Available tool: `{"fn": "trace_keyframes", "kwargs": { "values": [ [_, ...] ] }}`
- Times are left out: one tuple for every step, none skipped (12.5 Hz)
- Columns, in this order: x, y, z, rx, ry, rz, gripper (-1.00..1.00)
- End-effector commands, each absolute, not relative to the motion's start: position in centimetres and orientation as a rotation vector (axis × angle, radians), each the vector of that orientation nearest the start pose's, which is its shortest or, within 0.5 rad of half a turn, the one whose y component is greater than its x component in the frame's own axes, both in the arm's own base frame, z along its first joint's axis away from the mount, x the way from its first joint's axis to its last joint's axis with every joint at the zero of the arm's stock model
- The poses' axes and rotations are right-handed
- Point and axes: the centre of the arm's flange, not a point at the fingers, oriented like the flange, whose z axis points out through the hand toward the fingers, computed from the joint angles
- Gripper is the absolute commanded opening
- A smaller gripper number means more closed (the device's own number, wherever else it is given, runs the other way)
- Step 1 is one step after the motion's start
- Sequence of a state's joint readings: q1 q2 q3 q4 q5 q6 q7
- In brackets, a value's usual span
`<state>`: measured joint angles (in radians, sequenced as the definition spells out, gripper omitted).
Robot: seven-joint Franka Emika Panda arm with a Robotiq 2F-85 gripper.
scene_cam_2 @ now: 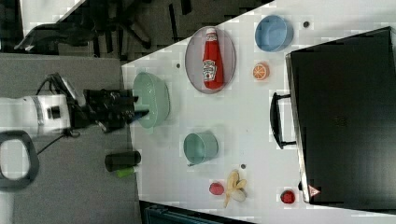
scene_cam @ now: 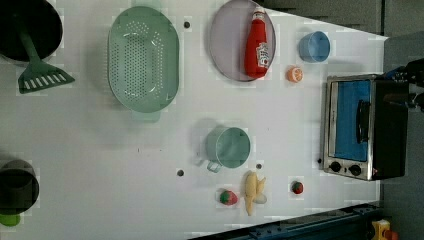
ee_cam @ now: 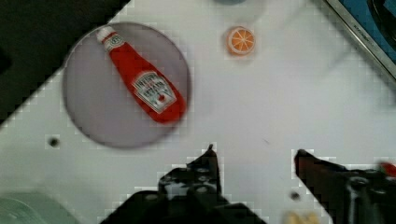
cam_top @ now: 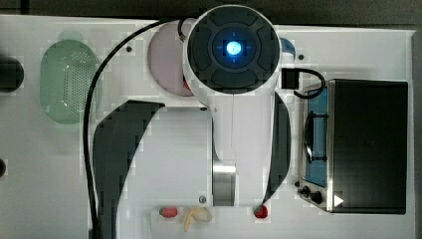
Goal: Flap open oven.
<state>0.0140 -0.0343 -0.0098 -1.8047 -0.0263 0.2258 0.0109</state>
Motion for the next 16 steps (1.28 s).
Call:
{"fn": "trace_keyframes", "kwargs": {
  "values": [
    [41.8,-3.1,60.8,-2.801,1.403,-0.003,0.58],
    [41.8,-3.1,60.8,-2.801,1.403,-0.003,0.80],
    [41.8,-3.1,60.8,-2.801,1.403,-0.004,0.99],
    [41.8,-3.1,60.8,-2.801,1.403,-0.003,1.00],
    [41.8,-3.1,60.8,-2.801,1.403,-0.003,1.00],
    [41.8,-3.2,60.8,-2.801,1.404,-0.003,0.90],
    [41.8,-3.2,60.8,-2.800,1.404,-0.002,0.65],
    [41.8,-3.2,60.8,-2.800,1.405,-0.001,0.38],
    [41.9,-3.3,60.7,-2.799,1.406,-0.002,0.14],
    [42.0,-3.5,60.4,-2.797,1.411,0.006,-0.09],
    [42.3,-3.9,59.8,-2.794,1.421,0.024,-0.32],
    [42.5,-4.4,59.2,-2.790,1.434,0.049,-0.56],
    [42.8,-5.1,58.2,-2.786,1.451,0.082,-0.65],
    [43.1,-5.8,57.2,-2.790,1.446,0.116,-0.65],
    [43.4,-6.6,56.2,-2.803,1.419,0.145,-0.65],
    [43.8,-7.4,55.1,-2.822,1.376,0.168,-0.65]
  ]
}}
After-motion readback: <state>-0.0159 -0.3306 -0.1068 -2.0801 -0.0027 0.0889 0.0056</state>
